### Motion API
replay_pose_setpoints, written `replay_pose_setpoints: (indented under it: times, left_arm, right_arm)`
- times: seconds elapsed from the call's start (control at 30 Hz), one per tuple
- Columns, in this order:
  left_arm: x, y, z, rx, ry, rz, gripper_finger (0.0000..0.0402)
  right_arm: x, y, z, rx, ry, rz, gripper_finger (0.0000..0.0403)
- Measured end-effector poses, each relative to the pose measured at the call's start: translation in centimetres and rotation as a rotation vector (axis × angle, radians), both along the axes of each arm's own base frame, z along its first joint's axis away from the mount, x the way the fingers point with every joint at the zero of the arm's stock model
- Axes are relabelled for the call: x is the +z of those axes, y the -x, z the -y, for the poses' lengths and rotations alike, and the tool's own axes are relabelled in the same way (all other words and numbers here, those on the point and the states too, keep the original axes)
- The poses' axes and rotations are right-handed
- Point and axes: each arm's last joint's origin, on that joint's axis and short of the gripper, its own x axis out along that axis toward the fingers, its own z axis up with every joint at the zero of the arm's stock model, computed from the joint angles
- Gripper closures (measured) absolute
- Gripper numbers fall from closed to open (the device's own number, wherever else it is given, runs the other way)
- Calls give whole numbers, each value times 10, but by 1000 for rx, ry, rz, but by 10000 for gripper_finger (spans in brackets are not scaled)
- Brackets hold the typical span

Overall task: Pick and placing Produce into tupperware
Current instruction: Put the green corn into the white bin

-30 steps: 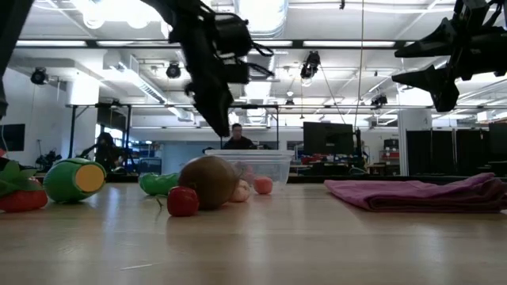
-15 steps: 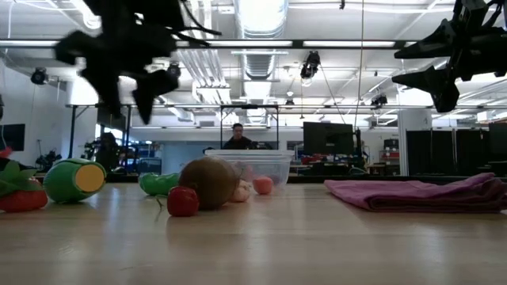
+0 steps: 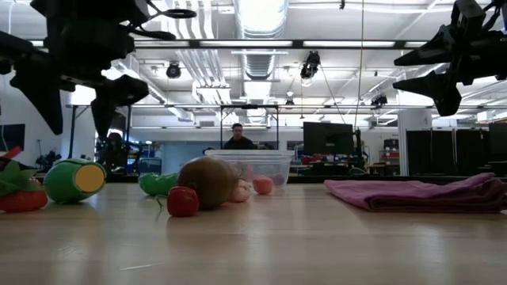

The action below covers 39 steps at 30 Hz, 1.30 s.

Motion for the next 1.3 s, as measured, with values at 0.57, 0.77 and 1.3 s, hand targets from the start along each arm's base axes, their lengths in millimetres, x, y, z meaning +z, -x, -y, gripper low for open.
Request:
replay_pose_setpoints:
  times: [0.57, 0.77, 1.3]
  left_arm:
    - [-21, -17, 30, 27, 74, -25, 171]
    - [-31, -25, 39, 12, 18, -5, 171]
    - [-68, -35, 42, 103, -74, -139, 171]
  right_arm:
    - [0, 0, 0, 2, 0, 1, 186]
    - [0, 0, 0, 2, 0, 1, 186]
    - [0, 0, 0, 2, 3, 0, 186]
